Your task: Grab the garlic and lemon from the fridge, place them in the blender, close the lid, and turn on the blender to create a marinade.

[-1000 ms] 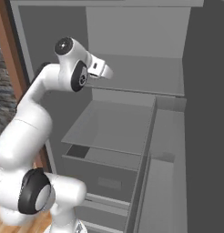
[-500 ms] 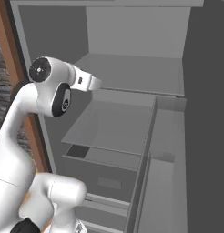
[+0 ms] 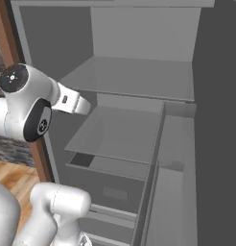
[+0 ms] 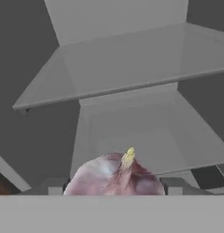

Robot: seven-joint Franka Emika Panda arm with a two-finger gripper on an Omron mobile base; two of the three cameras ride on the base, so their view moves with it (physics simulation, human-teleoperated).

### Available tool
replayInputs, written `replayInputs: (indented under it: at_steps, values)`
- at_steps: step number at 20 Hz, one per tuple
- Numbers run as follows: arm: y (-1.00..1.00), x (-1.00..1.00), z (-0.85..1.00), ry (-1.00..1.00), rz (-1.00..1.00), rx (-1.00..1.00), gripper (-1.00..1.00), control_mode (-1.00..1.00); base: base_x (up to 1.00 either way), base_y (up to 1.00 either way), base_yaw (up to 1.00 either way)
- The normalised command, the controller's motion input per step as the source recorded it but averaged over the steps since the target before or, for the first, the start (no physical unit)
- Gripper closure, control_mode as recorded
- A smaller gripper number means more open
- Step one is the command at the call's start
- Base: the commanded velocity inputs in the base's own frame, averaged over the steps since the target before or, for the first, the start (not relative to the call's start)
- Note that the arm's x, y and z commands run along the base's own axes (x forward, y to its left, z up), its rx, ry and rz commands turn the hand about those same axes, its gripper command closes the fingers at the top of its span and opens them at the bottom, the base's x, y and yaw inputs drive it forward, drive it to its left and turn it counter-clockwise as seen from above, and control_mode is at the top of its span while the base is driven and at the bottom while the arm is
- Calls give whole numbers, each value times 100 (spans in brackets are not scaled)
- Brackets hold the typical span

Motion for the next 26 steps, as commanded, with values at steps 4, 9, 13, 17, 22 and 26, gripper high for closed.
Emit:
replayInputs:
  at_steps: [4, 9, 13, 17, 22, 26]
  values:
    - [5, -100, -66, 28, 5, 2, 100, -100, 0, 0, 0]
    - [10, -26, -27, 0, 3, -6, 100, -100, 0, 0, 0]
    - [8, -19, 0, -1, 1, 0, 100, -100, 0, 0, 0]
    - [8, -18, 0, 0, 2, 0, 100, 100, -72, 29, 10]
    - [0, 0, 0, 0, 0, 0, 100, 100, -84, 75, 48]
    - [0, 0, 0, 0, 0, 0, 100, 100, -19, 87, 83]
